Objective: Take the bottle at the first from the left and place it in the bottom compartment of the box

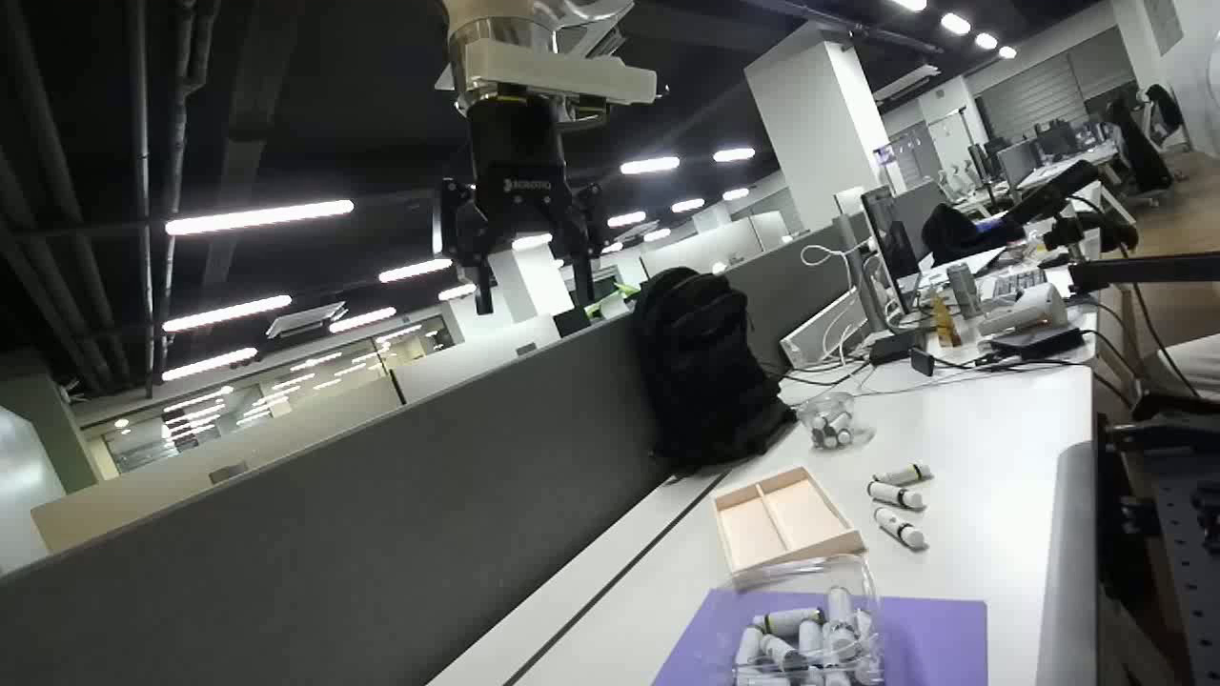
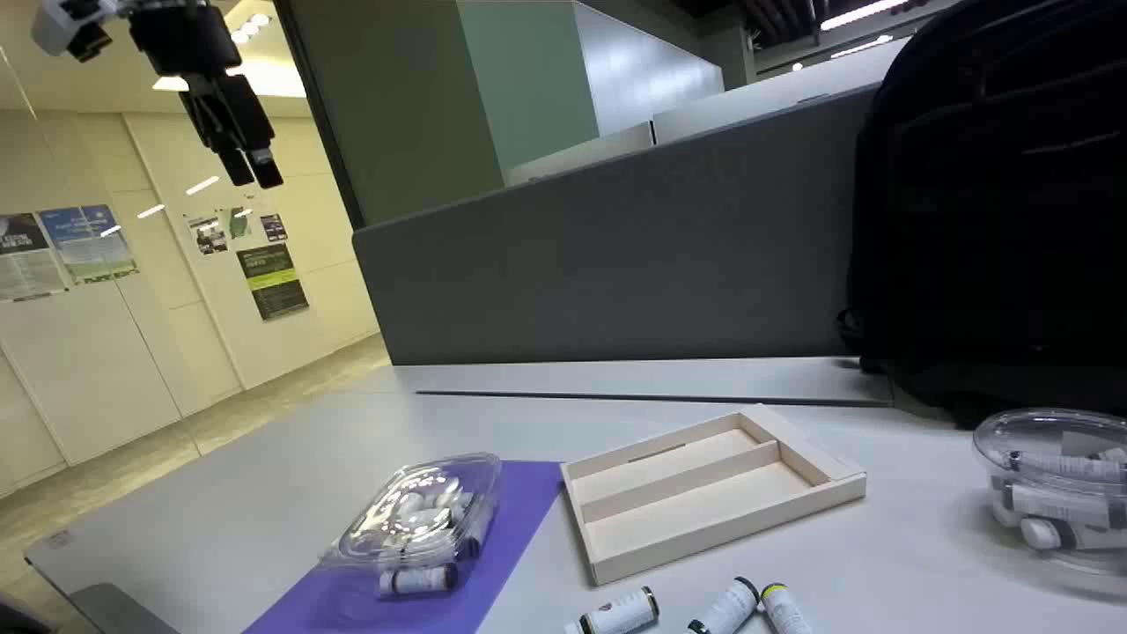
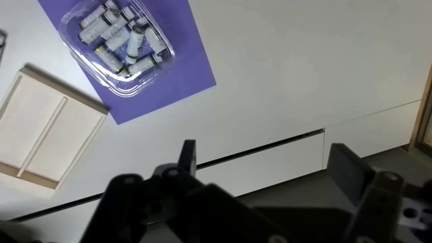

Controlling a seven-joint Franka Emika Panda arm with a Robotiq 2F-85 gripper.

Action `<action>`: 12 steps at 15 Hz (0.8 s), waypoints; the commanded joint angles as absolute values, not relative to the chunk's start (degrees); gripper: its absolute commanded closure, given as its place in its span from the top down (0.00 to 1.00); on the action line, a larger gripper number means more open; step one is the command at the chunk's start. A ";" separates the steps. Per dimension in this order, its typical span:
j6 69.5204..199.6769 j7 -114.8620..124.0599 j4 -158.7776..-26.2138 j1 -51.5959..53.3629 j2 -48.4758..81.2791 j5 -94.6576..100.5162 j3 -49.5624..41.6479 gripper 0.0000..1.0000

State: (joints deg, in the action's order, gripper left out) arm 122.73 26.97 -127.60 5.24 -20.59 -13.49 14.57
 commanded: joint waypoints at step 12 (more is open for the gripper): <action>126.05 28.41 -129.75 5.22 -21.40 -11.97 14.38 1.00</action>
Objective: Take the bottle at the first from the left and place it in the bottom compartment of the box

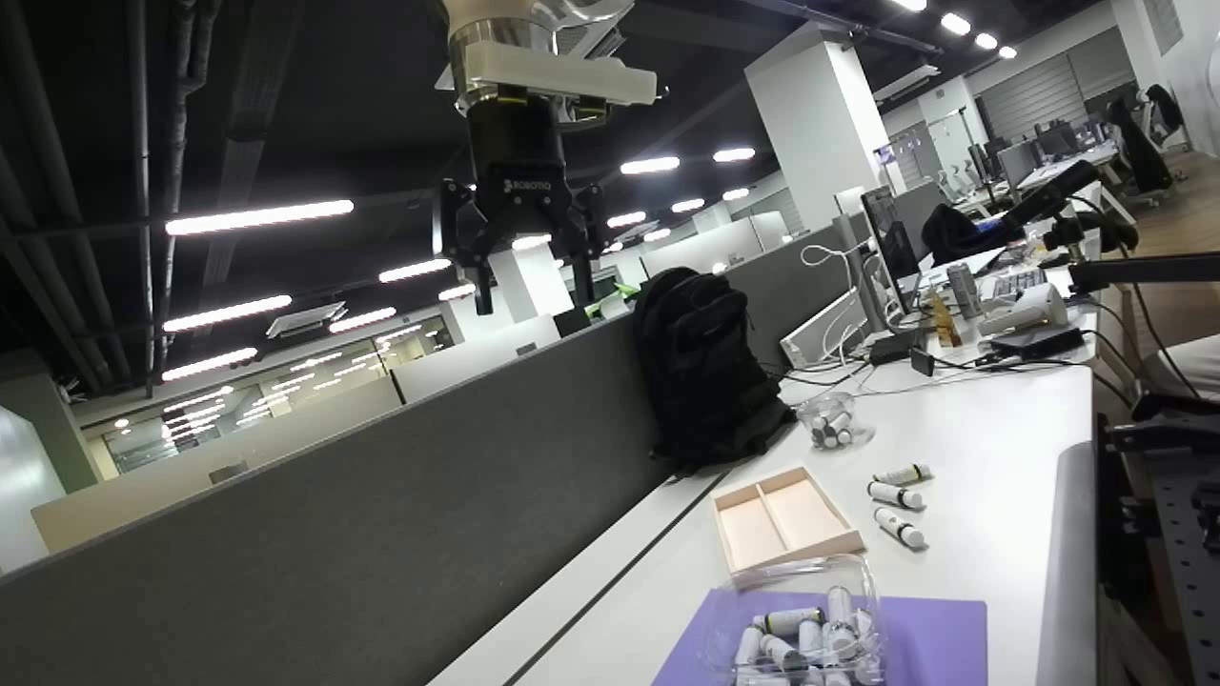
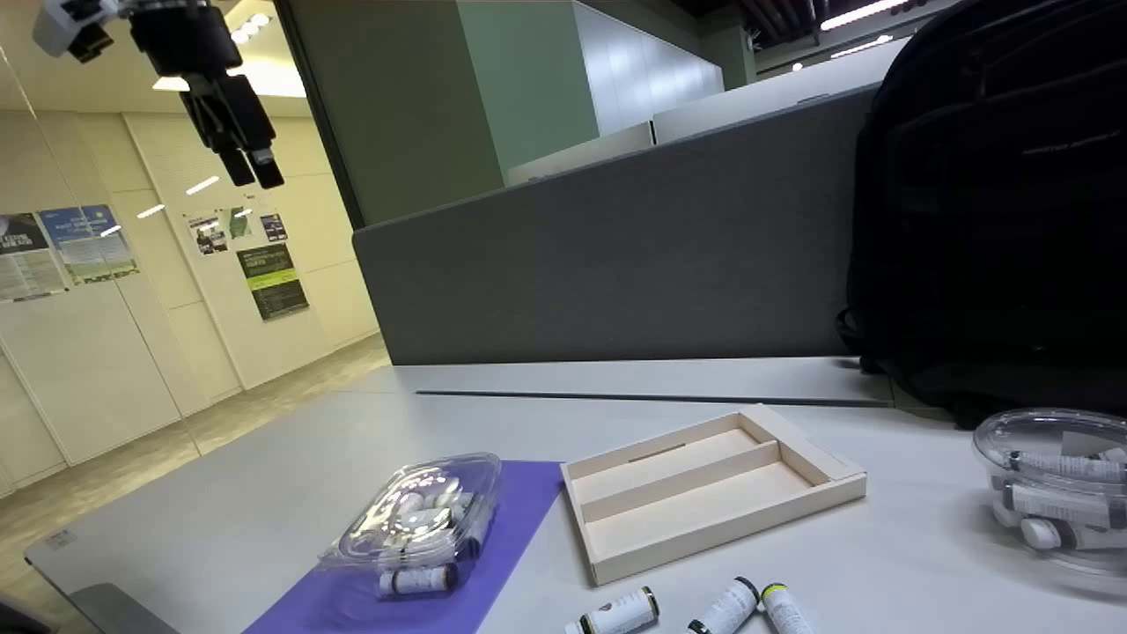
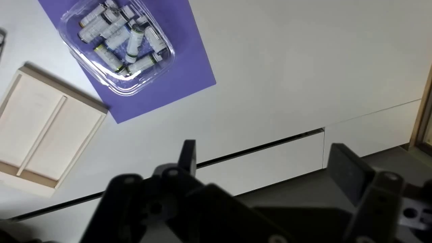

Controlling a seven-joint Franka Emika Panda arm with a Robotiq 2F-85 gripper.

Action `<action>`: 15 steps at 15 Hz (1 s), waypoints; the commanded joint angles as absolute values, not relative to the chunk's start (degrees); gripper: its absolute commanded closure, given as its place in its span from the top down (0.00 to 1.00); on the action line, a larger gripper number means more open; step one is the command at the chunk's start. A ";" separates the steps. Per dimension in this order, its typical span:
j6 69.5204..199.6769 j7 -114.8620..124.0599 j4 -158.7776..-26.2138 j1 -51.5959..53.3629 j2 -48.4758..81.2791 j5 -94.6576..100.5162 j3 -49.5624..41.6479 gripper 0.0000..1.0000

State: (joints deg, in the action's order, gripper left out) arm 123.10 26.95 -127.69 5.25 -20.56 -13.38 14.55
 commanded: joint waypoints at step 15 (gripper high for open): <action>146.12 44.21 -160.73 -8.99 -22.65 -5.96 9.60 1.00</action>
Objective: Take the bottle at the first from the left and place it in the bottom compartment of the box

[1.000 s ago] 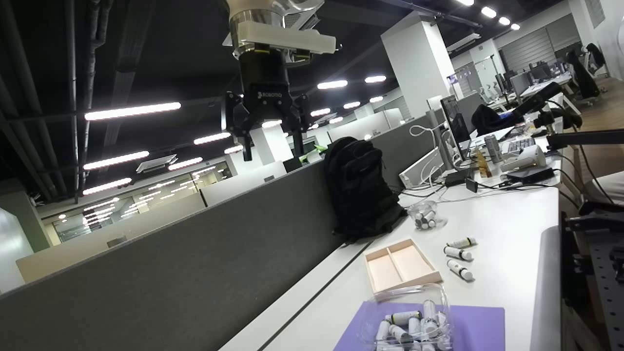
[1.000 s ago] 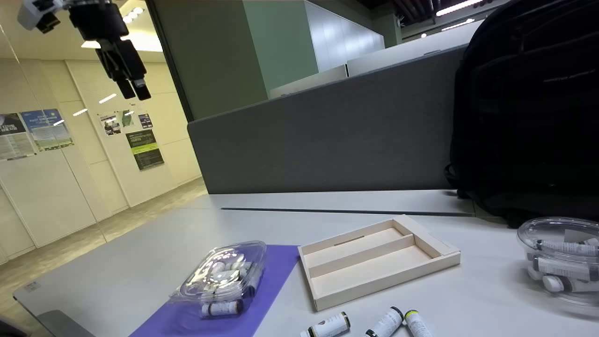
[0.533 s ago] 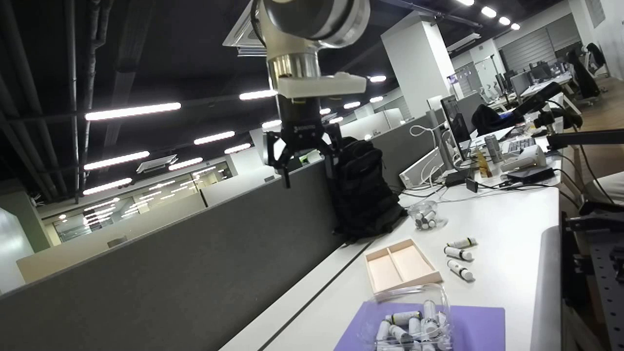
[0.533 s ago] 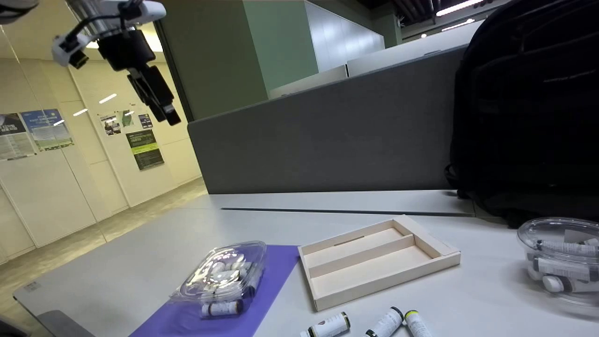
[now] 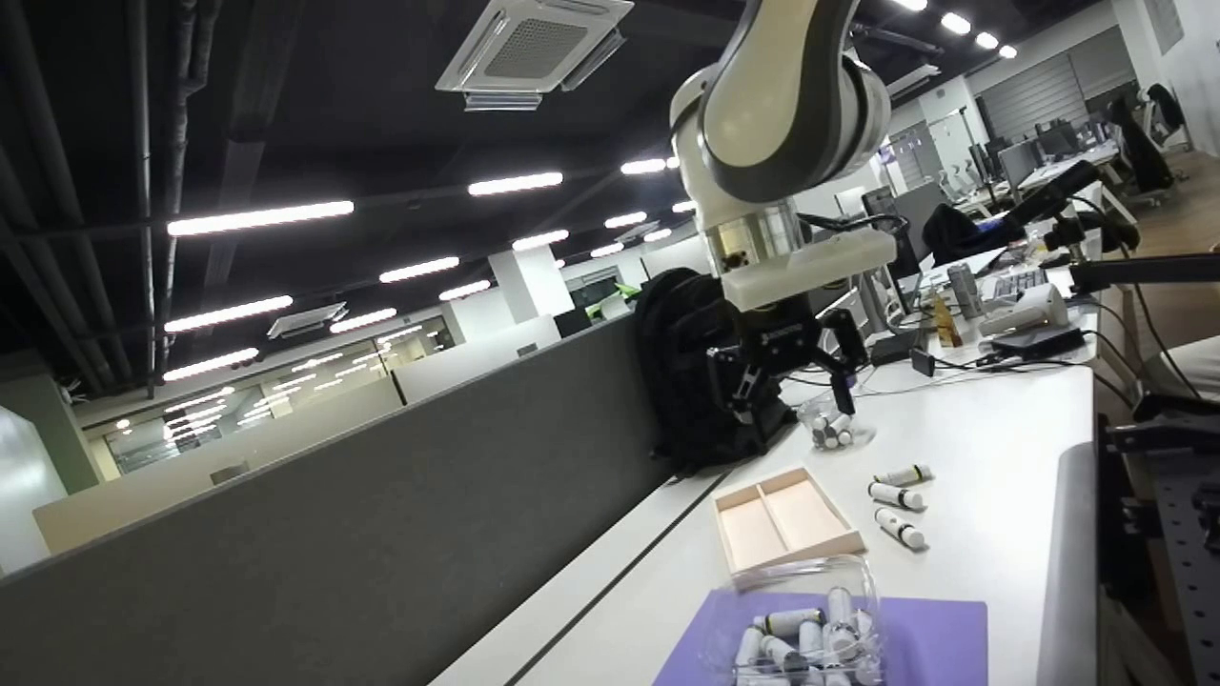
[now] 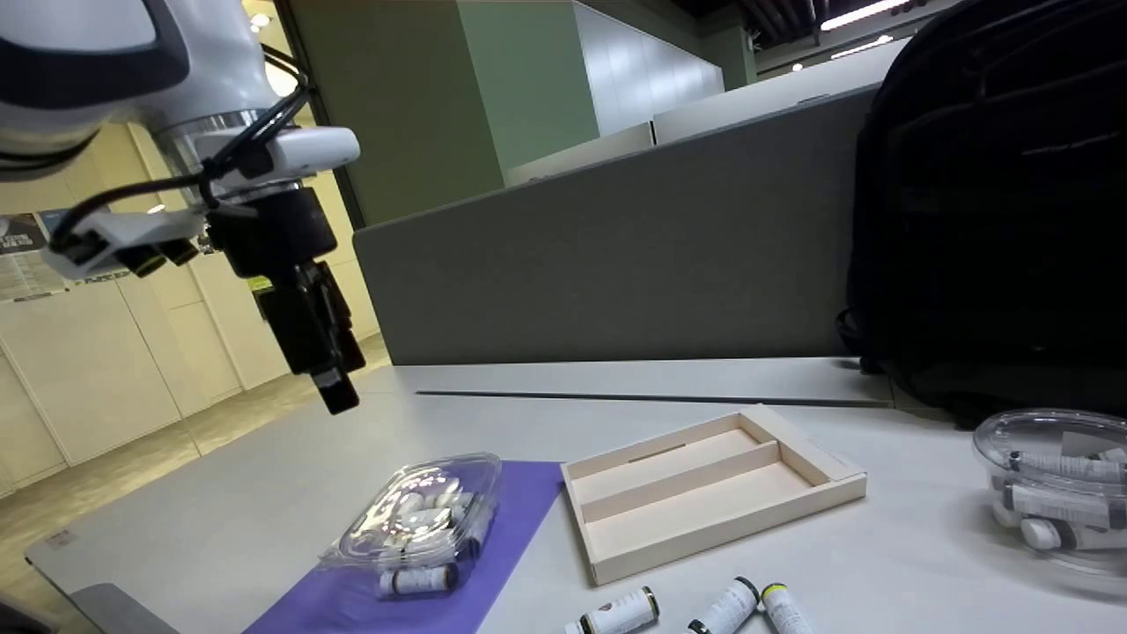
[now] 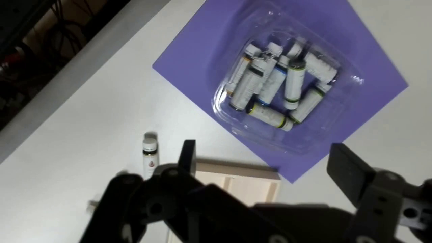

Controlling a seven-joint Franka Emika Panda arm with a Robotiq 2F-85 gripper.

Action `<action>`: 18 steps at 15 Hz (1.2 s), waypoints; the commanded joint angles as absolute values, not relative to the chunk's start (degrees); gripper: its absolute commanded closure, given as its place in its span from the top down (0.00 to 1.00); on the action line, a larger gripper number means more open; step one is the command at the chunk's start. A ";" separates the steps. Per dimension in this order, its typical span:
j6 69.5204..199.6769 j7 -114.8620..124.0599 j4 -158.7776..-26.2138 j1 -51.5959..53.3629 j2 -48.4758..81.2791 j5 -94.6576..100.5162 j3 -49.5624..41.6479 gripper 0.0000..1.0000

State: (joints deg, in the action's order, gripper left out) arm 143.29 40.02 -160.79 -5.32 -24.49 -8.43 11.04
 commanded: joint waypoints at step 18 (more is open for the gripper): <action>152.15 37.47 -160.33 -16.35 -8.63 -1.91 -2.45 1.00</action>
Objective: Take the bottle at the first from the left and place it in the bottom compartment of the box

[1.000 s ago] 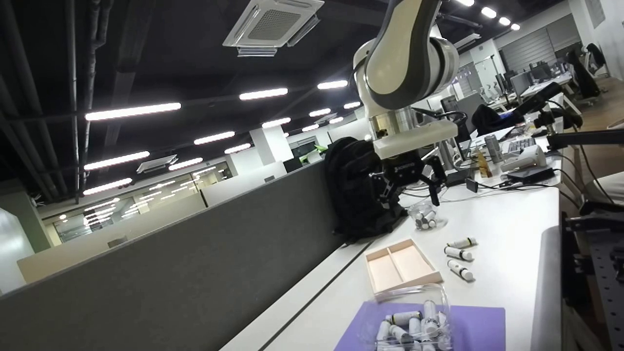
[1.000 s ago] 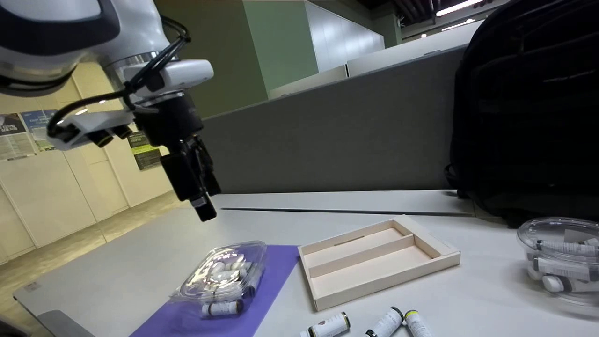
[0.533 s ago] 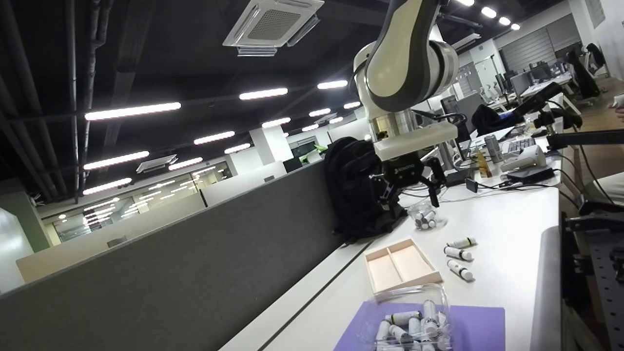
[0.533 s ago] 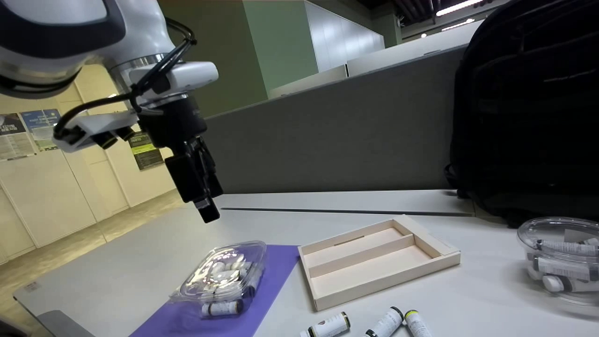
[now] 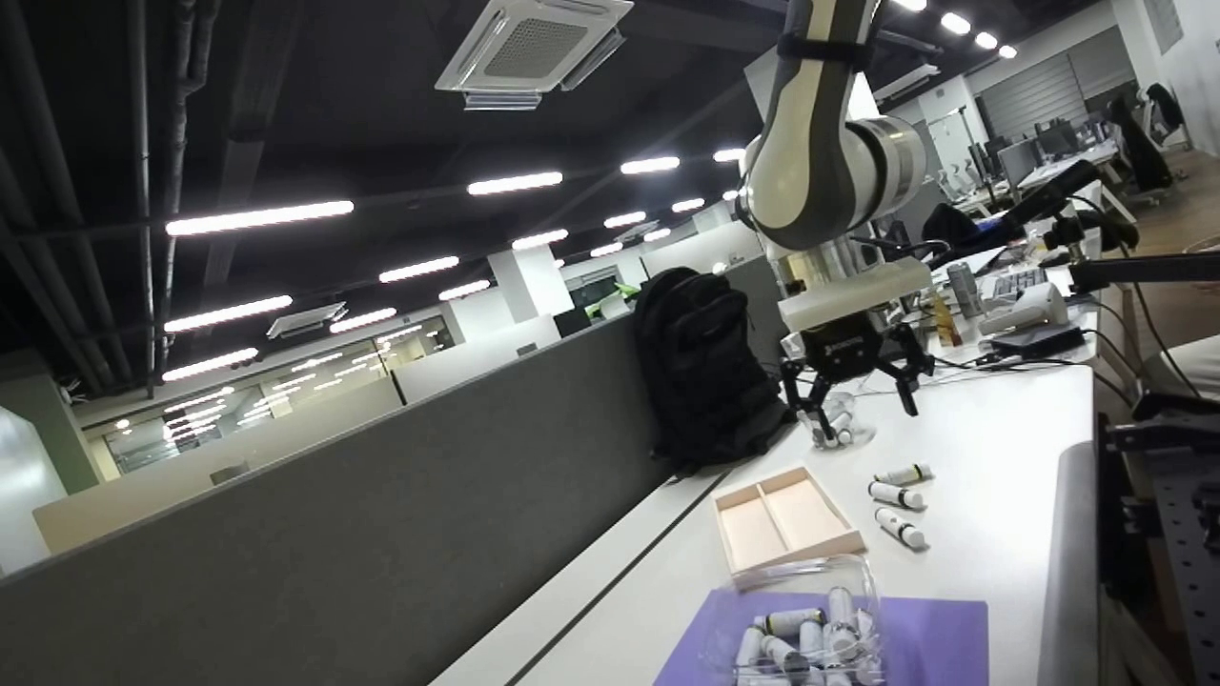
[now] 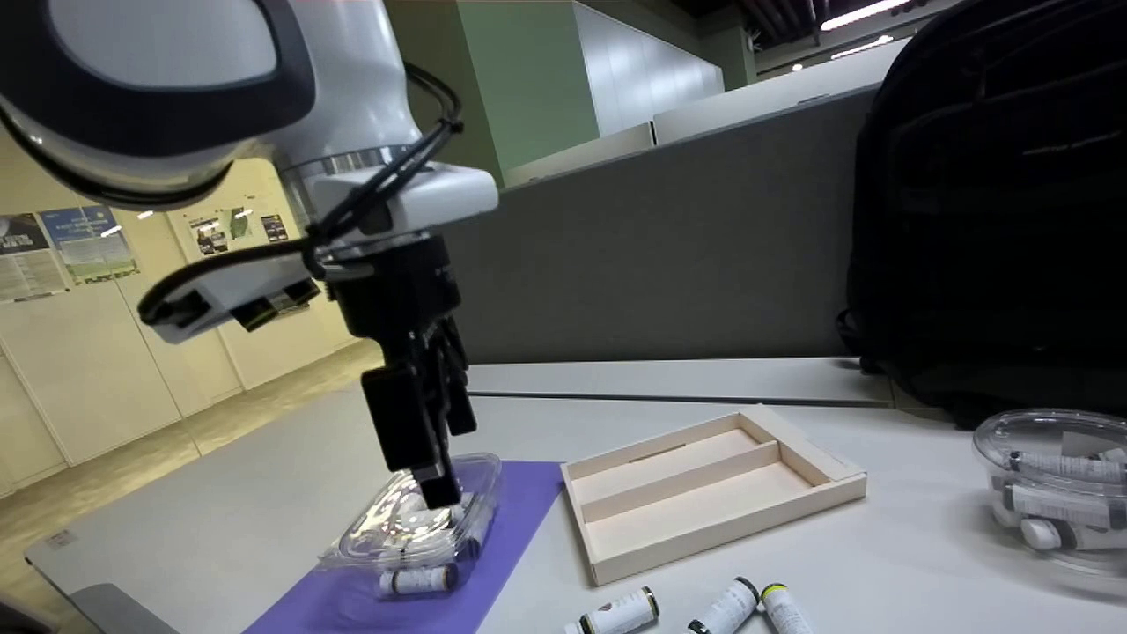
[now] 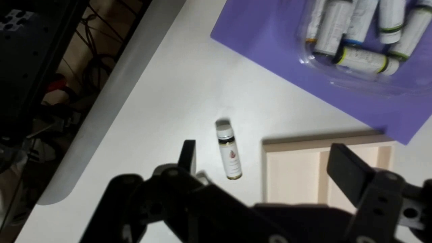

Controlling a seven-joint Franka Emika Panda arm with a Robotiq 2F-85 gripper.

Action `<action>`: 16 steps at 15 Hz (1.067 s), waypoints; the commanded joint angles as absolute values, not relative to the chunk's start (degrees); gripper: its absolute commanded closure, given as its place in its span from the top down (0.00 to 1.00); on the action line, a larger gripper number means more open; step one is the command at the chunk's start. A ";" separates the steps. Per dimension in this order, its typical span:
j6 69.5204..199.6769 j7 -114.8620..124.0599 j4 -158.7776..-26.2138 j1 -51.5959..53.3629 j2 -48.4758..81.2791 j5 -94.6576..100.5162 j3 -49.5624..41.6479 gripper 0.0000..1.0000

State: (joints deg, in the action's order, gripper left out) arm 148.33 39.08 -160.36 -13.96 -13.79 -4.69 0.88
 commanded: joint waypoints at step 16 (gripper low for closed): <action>170.99 33.49 -155.39 -15.16 9.97 1.84 -10.90 1.00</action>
